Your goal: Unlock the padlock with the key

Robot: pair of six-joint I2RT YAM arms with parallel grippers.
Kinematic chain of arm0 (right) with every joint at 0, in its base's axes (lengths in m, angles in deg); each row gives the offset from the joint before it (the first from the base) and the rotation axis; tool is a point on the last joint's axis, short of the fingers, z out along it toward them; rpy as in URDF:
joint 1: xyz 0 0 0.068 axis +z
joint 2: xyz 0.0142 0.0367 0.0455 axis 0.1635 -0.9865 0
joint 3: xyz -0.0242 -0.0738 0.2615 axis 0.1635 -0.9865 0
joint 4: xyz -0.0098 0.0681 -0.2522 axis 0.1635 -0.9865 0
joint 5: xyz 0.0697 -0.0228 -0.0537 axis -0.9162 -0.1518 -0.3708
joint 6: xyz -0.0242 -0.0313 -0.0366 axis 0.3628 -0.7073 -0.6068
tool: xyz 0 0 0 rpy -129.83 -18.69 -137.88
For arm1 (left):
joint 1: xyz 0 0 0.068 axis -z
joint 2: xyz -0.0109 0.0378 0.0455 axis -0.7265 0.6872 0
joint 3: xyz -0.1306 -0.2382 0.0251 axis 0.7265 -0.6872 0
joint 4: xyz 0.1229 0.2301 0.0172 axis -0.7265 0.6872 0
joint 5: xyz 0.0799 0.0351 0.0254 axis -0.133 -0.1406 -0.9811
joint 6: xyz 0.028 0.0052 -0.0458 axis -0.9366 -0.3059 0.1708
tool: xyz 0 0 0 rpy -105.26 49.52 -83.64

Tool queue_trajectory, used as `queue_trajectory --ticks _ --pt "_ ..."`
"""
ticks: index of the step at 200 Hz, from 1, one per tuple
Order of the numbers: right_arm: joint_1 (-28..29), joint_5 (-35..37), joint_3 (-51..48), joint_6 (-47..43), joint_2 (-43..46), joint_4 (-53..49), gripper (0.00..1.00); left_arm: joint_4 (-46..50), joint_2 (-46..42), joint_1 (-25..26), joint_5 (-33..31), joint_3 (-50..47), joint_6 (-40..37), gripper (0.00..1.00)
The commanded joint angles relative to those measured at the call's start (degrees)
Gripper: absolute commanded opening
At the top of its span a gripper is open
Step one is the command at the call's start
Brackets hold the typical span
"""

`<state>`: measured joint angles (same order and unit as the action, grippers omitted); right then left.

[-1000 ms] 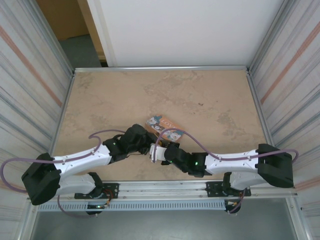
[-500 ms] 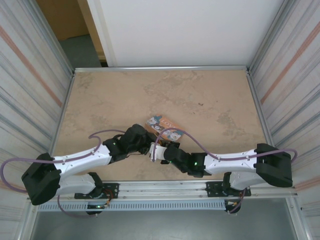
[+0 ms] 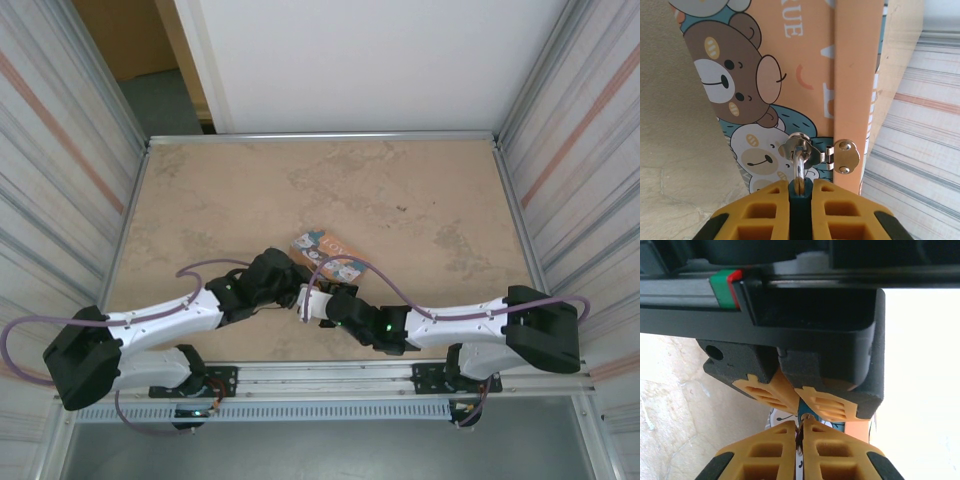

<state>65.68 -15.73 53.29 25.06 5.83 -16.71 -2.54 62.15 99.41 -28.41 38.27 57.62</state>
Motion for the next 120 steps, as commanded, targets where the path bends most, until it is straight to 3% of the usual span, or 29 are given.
queue_trajectory --ticks 1,33,120 --pt "-1.17 2.04 -1.35 2.79 -0.62 0.91 0.07 -2.81 -0.33 0.41 1.6 1.38 0.96 0.0" --pt "-2.43 0.89 -1.86 6.84 1.29 0.73 0.0 -2.9 -0.37 0.47 1.69 1.38 0.96 0.0" --pt "-7.14 -3.81 -2.77 28.55 7.12 -1.15 0.0 -4.1 0.74 0.94 1.68 1.29 1.35 0.0"
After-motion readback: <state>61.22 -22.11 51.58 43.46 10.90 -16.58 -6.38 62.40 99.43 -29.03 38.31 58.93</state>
